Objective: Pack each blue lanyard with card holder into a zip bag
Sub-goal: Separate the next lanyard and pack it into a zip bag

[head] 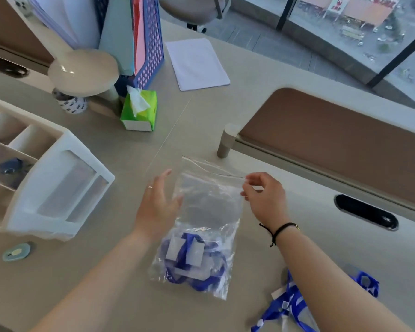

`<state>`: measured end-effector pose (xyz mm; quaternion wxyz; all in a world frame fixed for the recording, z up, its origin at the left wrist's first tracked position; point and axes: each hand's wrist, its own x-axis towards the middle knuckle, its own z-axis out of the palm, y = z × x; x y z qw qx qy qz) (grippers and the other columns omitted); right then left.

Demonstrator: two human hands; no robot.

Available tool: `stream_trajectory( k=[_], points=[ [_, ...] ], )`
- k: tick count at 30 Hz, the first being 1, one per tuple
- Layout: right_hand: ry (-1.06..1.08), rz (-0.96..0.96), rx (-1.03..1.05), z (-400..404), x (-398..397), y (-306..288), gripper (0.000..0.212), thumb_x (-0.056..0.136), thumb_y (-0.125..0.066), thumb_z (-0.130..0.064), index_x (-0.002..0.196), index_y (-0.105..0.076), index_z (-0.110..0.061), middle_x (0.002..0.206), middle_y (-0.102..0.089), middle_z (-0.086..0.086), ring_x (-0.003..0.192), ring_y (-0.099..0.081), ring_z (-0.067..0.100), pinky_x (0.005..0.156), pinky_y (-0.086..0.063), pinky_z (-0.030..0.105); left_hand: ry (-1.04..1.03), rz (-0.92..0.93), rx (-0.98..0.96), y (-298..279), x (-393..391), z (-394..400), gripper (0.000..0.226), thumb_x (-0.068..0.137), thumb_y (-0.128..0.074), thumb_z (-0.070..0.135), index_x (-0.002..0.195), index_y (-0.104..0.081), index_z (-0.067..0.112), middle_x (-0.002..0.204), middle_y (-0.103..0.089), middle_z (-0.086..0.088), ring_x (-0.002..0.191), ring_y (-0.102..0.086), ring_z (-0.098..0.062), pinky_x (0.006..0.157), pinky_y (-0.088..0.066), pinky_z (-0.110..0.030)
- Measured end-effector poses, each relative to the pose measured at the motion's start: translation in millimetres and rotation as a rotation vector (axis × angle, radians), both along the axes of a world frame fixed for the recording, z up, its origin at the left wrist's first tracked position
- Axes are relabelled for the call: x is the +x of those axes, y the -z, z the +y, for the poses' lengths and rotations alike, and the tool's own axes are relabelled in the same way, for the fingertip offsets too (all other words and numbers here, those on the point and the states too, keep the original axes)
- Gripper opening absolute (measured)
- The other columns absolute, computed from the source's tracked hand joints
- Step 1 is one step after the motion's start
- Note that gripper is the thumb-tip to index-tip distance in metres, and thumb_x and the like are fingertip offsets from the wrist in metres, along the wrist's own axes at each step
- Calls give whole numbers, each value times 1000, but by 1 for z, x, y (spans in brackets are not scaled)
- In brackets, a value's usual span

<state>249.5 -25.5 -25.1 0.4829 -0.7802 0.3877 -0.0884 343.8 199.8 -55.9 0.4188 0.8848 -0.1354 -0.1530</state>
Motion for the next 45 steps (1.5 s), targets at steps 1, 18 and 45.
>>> stream_trajectory(
  k=[1,18,45],
  points=[
    [8,12,-10,-1,4,7,20,90,-64,-17,110,-63,-23,105,-69,-8,76,-71,8,77,-57,30,87,-38,63,10,-9,2,56,94,-61,30,145,-37,30,151,-38,5,137,-36,-16,110,-31,-33],
    [-624,472,-457,92,-52,131,62,100,-8,-60,156,1,-32,162,16,-12,148,23,8,119,14,40,692,-228,589,111,-60,7,60,100,-31,47,152,-35,18,161,-30,-2,150,-23,-23,115,-16,-47],
    [-440,402,-248,53,-130,75,57,98,-47,-41,151,-27,-28,164,-14,-6,150,-14,14,121,-10,30,654,-152,519,57,-100,-40,59,97,-43,44,152,-34,23,162,-27,0,150,-20,-24,123,-12,-39]
  ],
)
